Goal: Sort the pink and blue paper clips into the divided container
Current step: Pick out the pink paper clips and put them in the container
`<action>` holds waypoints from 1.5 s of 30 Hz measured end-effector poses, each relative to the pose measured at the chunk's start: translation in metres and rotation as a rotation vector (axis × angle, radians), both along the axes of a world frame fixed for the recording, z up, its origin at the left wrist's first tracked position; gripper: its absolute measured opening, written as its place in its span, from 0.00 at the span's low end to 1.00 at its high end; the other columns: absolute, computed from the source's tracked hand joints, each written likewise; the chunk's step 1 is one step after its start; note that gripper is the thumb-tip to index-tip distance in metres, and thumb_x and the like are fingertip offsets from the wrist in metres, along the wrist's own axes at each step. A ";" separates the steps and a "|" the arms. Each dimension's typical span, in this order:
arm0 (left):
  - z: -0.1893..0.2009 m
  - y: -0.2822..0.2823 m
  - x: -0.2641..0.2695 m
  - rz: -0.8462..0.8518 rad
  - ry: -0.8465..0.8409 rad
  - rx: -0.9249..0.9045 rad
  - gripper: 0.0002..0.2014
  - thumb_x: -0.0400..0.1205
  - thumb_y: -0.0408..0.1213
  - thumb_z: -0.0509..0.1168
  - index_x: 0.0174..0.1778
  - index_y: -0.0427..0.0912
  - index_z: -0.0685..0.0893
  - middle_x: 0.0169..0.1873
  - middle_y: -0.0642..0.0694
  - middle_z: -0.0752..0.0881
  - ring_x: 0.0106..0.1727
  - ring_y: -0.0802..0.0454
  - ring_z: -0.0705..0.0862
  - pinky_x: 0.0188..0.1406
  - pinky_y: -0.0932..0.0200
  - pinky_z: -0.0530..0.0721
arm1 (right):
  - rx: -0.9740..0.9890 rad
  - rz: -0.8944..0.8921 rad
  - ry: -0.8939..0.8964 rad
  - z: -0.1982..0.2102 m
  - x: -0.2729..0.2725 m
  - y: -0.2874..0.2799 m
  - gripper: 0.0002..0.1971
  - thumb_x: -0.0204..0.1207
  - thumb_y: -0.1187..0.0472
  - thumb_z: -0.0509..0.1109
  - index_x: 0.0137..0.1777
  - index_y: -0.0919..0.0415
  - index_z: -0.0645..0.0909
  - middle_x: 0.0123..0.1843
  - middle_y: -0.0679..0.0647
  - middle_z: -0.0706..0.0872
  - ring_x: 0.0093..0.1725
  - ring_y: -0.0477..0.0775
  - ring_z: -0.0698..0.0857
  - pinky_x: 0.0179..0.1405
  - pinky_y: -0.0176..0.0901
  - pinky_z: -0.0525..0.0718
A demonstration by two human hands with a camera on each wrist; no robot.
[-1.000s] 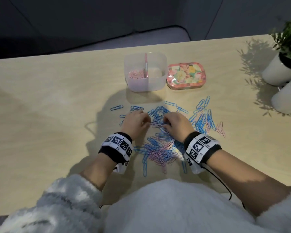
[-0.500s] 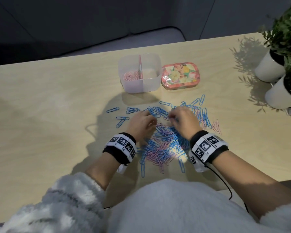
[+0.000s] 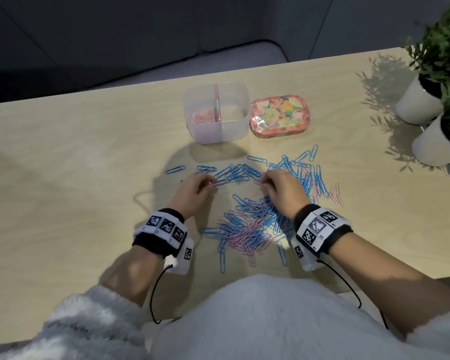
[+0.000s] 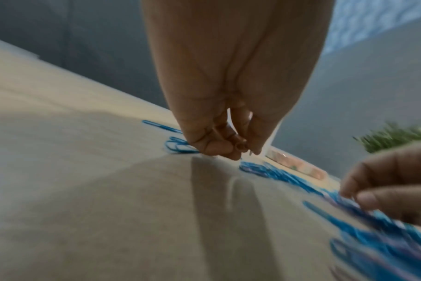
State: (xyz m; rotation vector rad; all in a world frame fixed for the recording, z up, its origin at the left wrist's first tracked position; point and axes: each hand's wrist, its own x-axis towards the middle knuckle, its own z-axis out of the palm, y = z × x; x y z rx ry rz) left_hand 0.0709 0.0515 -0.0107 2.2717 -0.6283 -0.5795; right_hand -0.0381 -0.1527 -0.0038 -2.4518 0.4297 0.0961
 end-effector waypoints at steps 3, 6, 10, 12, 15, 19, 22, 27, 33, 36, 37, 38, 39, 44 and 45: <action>0.006 0.001 0.007 0.225 0.236 -0.157 0.10 0.80 0.26 0.58 0.38 0.44 0.78 0.37 0.48 0.80 0.37 0.55 0.77 0.39 0.67 0.76 | -0.058 0.017 0.025 0.003 0.006 0.004 0.07 0.76 0.67 0.63 0.48 0.65 0.83 0.50 0.60 0.86 0.52 0.60 0.81 0.49 0.49 0.80; 0.010 -0.006 0.012 0.319 0.322 -0.192 0.12 0.81 0.30 0.56 0.31 0.43 0.73 0.30 0.47 0.77 0.32 0.53 0.73 0.34 0.59 0.70 | -0.100 0.009 0.074 0.003 0.009 0.010 0.06 0.77 0.65 0.65 0.47 0.66 0.82 0.51 0.59 0.83 0.54 0.60 0.80 0.49 0.49 0.78; 0.006 -0.017 0.010 0.186 0.170 -0.037 0.13 0.82 0.43 0.61 0.35 0.38 0.74 0.30 0.42 0.76 0.31 0.50 0.72 0.35 0.53 0.70 | -0.191 0.097 0.098 0.002 0.006 0.013 0.05 0.78 0.67 0.62 0.47 0.67 0.79 0.52 0.61 0.80 0.56 0.62 0.78 0.48 0.54 0.81; 0.002 -0.019 0.010 0.086 0.033 0.127 0.13 0.81 0.45 0.63 0.41 0.37 0.78 0.36 0.40 0.83 0.38 0.45 0.78 0.41 0.50 0.76 | -0.286 0.164 0.142 0.000 0.004 0.015 0.07 0.78 0.70 0.59 0.52 0.67 0.77 0.54 0.63 0.78 0.56 0.64 0.78 0.45 0.52 0.78; 0.000 -0.020 0.011 -0.031 -0.092 0.280 0.11 0.78 0.43 0.65 0.48 0.37 0.79 0.46 0.39 0.85 0.48 0.41 0.81 0.44 0.52 0.74 | -0.253 0.209 0.121 -0.004 0.000 0.011 0.09 0.74 0.74 0.58 0.49 0.67 0.76 0.51 0.63 0.79 0.53 0.64 0.79 0.41 0.49 0.72; 0.006 -0.017 0.011 -0.043 -0.083 0.232 0.09 0.79 0.39 0.64 0.47 0.36 0.80 0.47 0.37 0.85 0.49 0.40 0.81 0.42 0.56 0.70 | 0.049 -0.005 0.035 -0.006 0.000 -0.002 0.09 0.77 0.72 0.58 0.47 0.63 0.79 0.51 0.61 0.85 0.54 0.62 0.82 0.50 0.49 0.79; 0.013 -0.015 0.015 0.014 -0.062 0.159 0.09 0.80 0.38 0.64 0.48 0.35 0.81 0.41 0.41 0.83 0.44 0.44 0.80 0.41 0.57 0.70 | 0.133 -0.114 0.004 -0.003 0.003 -0.013 0.13 0.80 0.69 0.57 0.58 0.66 0.80 0.58 0.62 0.84 0.57 0.59 0.82 0.61 0.48 0.79; 0.019 -0.012 0.031 0.068 -0.013 0.114 0.08 0.81 0.37 0.64 0.47 0.35 0.82 0.40 0.45 0.81 0.43 0.49 0.78 0.43 0.58 0.72 | 0.618 -0.559 0.026 0.008 0.013 -0.026 0.15 0.78 0.70 0.53 0.35 0.62 0.77 0.27 0.56 0.77 0.14 0.40 0.73 0.15 0.28 0.69; 0.015 -0.011 0.039 0.244 0.141 -0.033 0.09 0.82 0.34 0.59 0.34 0.42 0.73 0.27 0.50 0.72 0.35 0.49 0.72 0.33 0.55 0.68 | 0.676 -0.546 0.064 0.014 0.024 -0.026 0.15 0.77 0.62 0.64 0.28 0.59 0.72 0.21 0.51 0.73 0.16 0.45 0.69 0.14 0.29 0.65; 0.015 -0.007 0.041 0.306 0.023 0.046 0.07 0.80 0.39 0.64 0.44 0.37 0.81 0.35 0.45 0.80 0.41 0.45 0.78 0.40 0.53 0.76 | 0.204 -0.331 0.072 0.007 0.032 -0.026 0.11 0.75 0.58 0.67 0.33 0.61 0.81 0.36 0.55 0.88 0.36 0.55 0.84 0.37 0.40 0.79; 0.014 -0.005 0.042 0.315 -0.010 0.081 0.09 0.80 0.40 0.65 0.47 0.37 0.82 0.38 0.43 0.81 0.43 0.44 0.79 0.44 0.52 0.78 | 0.077 -0.295 0.105 0.005 0.035 -0.024 0.10 0.74 0.57 0.66 0.34 0.60 0.82 0.39 0.55 0.89 0.40 0.58 0.85 0.38 0.42 0.79; 0.014 -0.005 0.041 0.314 -0.029 0.104 0.10 0.80 0.41 0.64 0.49 0.37 0.82 0.39 0.41 0.82 0.44 0.43 0.80 0.46 0.51 0.77 | -0.016 -0.279 0.141 0.006 0.038 -0.022 0.11 0.74 0.54 0.67 0.33 0.59 0.82 0.38 0.56 0.89 0.40 0.61 0.84 0.37 0.43 0.78; 0.013 -0.005 0.040 0.311 -0.045 0.116 0.11 0.81 0.41 0.62 0.51 0.37 0.82 0.41 0.39 0.83 0.46 0.42 0.81 0.47 0.51 0.77 | -0.086 -0.271 0.173 0.007 0.040 -0.020 0.13 0.73 0.52 0.68 0.31 0.58 0.80 0.36 0.57 0.87 0.39 0.62 0.83 0.36 0.42 0.76; 0.007 -0.009 0.027 0.214 -0.071 0.103 0.11 0.85 0.34 0.52 0.50 0.35 0.79 0.46 0.34 0.86 0.51 0.36 0.82 0.48 0.49 0.75 | -0.143 -0.248 0.247 0.006 0.043 -0.012 0.13 0.73 0.53 0.69 0.31 0.60 0.80 0.36 0.59 0.86 0.41 0.62 0.84 0.37 0.44 0.76; 0.005 -0.010 0.023 0.186 -0.052 0.090 0.11 0.85 0.32 0.51 0.50 0.36 0.79 0.42 0.35 0.85 0.49 0.37 0.83 0.46 0.50 0.75 | -0.113 -0.260 0.252 0.005 0.042 -0.013 0.11 0.73 0.57 0.69 0.32 0.62 0.81 0.36 0.59 0.86 0.41 0.62 0.85 0.38 0.44 0.77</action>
